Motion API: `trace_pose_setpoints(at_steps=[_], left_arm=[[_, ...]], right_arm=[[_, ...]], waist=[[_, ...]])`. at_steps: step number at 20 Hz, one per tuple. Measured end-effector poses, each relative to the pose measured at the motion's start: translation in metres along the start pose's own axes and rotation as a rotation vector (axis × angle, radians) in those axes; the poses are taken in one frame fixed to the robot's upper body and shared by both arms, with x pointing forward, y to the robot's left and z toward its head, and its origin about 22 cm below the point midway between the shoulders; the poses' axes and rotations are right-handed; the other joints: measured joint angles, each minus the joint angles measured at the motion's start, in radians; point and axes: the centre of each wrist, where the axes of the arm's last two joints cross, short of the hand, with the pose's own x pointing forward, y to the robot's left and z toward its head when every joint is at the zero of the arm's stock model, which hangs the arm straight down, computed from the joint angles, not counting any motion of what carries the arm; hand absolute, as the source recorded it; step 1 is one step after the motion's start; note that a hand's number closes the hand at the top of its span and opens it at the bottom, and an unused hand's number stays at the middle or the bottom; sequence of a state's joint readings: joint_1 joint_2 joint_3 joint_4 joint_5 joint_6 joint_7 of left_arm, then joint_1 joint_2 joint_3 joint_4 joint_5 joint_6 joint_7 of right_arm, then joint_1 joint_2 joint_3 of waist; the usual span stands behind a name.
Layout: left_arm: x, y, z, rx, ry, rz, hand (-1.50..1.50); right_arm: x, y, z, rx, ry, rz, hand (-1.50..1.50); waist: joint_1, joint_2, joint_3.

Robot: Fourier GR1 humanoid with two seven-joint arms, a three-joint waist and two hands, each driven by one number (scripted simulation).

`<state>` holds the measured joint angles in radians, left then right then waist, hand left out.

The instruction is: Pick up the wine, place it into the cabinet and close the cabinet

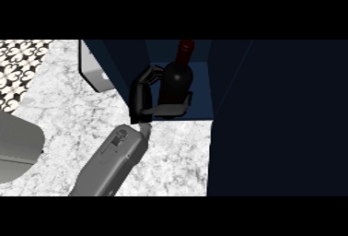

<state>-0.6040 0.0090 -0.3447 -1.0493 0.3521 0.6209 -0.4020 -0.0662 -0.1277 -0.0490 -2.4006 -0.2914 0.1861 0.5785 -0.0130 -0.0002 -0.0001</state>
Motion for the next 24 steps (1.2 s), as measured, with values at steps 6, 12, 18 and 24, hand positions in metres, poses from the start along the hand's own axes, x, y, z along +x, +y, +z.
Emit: trace_pose_setpoints(at_steps=[6,12,18,24], left_arm=[[0.000,-0.002,-0.023,0.004,0.042,0.005,1.50],[-0.010,-0.002,-0.036,0.019,0.057,-0.025,1.50],[-0.011,-0.002,-0.056,0.041,0.001,-0.077,1.50],[-0.013,-0.001,-0.068,0.069,-0.052,-0.120,1.50]], right_arm=[[0.003,-0.003,-0.002,-0.007,-0.002,0.008,-1.50],[0.003,-0.004,-0.002,-0.002,-0.002,0.011,-1.50],[-0.001,0.001,-0.001,0.012,-0.003,-0.019,-1.50],[0.002,-0.001,-0.004,0.013,-0.009,-0.003,-1.50]], waist=[[-0.004,0.001,0.000],[-0.011,0.002,0.000],[-0.017,0.004,0.000],[-0.019,0.005,0.000]])
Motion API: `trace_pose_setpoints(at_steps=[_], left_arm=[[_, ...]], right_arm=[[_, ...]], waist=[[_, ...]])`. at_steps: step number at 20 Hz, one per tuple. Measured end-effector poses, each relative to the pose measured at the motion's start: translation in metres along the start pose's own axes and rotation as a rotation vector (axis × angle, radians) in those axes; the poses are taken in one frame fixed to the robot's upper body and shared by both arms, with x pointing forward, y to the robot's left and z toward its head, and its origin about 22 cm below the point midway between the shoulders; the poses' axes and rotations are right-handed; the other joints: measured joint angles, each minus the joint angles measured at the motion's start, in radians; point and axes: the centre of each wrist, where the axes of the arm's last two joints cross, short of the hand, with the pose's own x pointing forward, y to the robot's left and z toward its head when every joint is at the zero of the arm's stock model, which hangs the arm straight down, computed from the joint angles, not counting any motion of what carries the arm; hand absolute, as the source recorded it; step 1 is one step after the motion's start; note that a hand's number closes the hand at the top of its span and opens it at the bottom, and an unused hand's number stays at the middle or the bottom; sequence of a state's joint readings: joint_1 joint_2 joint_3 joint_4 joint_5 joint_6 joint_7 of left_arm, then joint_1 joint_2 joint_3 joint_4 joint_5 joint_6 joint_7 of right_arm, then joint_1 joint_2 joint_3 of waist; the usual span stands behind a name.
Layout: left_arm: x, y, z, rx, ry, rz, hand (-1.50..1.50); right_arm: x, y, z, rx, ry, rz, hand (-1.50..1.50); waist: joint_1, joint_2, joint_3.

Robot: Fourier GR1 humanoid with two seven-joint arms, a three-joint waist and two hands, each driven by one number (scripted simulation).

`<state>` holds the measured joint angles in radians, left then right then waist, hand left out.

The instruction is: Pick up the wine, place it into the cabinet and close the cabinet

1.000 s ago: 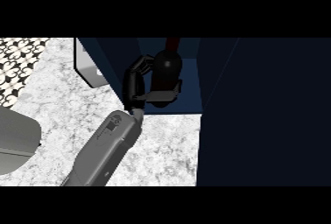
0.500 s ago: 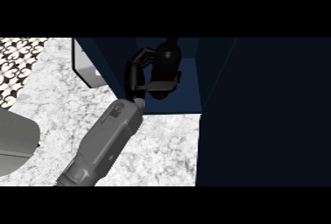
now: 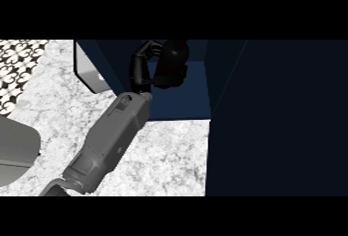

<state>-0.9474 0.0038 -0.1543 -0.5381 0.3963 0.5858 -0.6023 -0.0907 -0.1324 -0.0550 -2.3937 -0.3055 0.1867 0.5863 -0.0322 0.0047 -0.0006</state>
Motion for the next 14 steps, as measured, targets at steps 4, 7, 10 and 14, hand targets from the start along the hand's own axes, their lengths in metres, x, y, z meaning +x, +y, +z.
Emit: trace_pose_setpoints(at_steps=[4,7,10,14], left_arm=[[-0.002,0.001,-0.009,-0.001,-0.013,-0.002,1.50],[-0.004,0.002,-0.012,0.010,0.007,0.021,1.50],[-0.006,0.002,-0.012,0.022,0.026,0.052,1.50],[-0.007,0.003,-0.014,0.034,0.056,0.090,1.50]], right_arm=[[-0.001,0.001,0.000,0.009,0.001,-0.006,-1.50],[-0.002,0.001,0.000,0.010,-0.002,-0.010,-1.50],[-0.006,0.005,0.000,0.023,-0.007,-0.028,-1.50],[-0.006,0.007,-0.001,0.036,-0.012,-0.031,-1.50]], waist=[[-0.006,0.002,0.000],[-0.010,0.003,0.001],[-0.014,0.001,0.003],[-0.020,0.001,0.004]])
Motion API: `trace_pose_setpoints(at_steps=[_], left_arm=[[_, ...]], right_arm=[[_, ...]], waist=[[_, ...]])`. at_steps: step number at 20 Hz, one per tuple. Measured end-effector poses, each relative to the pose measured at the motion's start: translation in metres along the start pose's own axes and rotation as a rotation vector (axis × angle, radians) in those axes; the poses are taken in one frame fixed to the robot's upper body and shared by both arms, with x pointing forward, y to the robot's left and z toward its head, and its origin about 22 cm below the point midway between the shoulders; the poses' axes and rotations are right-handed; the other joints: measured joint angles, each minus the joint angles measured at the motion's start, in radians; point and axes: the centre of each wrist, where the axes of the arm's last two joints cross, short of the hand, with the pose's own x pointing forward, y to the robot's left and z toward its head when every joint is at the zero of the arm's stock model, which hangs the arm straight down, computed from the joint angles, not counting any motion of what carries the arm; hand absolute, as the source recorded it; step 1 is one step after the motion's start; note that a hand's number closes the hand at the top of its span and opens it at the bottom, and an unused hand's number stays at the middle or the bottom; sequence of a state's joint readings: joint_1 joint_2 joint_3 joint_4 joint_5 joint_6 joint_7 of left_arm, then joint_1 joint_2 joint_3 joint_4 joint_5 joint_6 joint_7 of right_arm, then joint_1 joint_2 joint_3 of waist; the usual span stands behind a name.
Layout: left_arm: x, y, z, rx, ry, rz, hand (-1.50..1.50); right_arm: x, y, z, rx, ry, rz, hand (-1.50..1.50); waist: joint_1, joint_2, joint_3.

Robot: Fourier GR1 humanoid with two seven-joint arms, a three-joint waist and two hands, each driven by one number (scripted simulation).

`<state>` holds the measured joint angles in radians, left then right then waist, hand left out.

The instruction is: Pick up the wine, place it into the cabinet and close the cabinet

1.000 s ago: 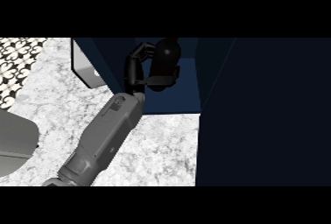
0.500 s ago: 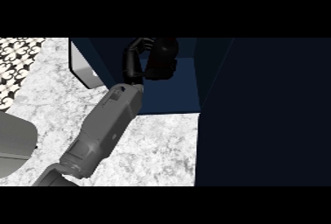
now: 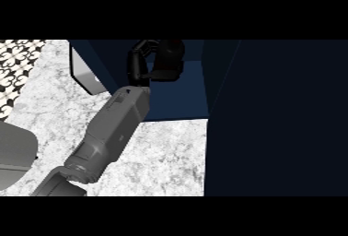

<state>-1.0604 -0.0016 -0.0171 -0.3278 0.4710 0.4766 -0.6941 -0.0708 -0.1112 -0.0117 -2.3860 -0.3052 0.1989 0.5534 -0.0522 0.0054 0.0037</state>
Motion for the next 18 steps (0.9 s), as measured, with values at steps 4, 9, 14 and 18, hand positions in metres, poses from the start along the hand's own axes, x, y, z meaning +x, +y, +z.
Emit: trace_pose_setpoints(at_steps=[4,9,14,18], left_arm=[[-0.0010,0.0005,-0.0015,0.014,0.003,0.019,1.50],[-0.0044,0.0021,-0.0006,0.018,-0.004,0.029,1.50],[-0.0055,0.0013,-0.0010,0.025,0.012,0.008,-1.50],[-0.0073,0.0018,-0.0005,0.043,0.028,-0.037,-1.50]], right_arm=[[-0.0002,-0.0011,0.0000,-0.001,-0.003,0.004,-1.50],[-0.0007,-0.0005,-0.0013,0.006,-0.006,0.002,-1.50],[-0.0017,0.0015,-0.0005,0.011,-0.006,-0.006,-1.50],[-0.0019,0.0017,-0.0009,0.014,-0.009,-0.003,-1.50]], waist=[[-0.005,0.001,0.001],[-0.009,0.001,0.002],[-0.007,0.001,0.001],[-0.007,0.003,0.001]])
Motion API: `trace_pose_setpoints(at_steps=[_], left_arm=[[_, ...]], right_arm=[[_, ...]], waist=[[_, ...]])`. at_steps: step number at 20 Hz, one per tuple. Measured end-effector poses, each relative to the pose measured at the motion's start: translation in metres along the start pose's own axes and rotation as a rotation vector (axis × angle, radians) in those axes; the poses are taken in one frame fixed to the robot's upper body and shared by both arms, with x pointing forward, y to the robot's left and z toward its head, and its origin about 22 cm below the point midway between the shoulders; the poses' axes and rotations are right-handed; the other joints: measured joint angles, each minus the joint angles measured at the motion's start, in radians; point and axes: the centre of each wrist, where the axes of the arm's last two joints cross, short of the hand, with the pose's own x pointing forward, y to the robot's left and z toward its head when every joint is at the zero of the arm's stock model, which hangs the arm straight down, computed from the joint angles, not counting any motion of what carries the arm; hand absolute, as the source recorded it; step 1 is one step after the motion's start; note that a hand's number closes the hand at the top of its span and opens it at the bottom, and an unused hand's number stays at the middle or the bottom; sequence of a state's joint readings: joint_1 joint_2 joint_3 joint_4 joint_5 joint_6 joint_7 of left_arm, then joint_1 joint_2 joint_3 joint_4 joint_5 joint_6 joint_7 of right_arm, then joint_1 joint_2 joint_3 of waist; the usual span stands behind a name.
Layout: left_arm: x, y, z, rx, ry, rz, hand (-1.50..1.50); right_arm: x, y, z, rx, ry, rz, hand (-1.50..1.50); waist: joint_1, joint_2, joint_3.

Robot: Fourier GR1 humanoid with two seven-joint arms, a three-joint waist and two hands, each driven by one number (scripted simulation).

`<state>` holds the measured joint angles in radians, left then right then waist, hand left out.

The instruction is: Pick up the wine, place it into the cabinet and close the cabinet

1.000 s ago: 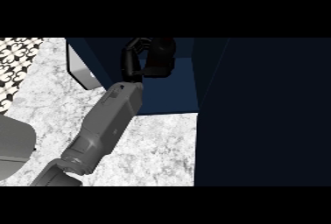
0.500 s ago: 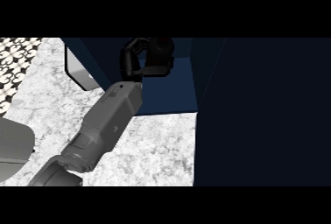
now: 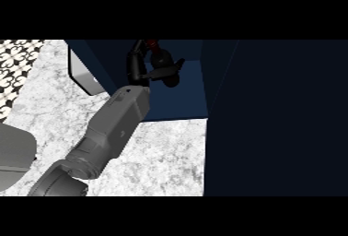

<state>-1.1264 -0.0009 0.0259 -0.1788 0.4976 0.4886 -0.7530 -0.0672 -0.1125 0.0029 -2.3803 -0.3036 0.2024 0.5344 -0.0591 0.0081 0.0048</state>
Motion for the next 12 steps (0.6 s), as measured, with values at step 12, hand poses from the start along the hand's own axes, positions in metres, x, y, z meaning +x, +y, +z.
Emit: trace_pose_setpoints(at_steps=[12], left_arm=[[-0.016,0.011,0.009,0.003,0.011,-0.105,-1.50]], right_arm=[[0.001,0.001,-0.002,0.007,-0.012,0.001,-1.50]], waist=[[-0.015,0.009,0.000]])
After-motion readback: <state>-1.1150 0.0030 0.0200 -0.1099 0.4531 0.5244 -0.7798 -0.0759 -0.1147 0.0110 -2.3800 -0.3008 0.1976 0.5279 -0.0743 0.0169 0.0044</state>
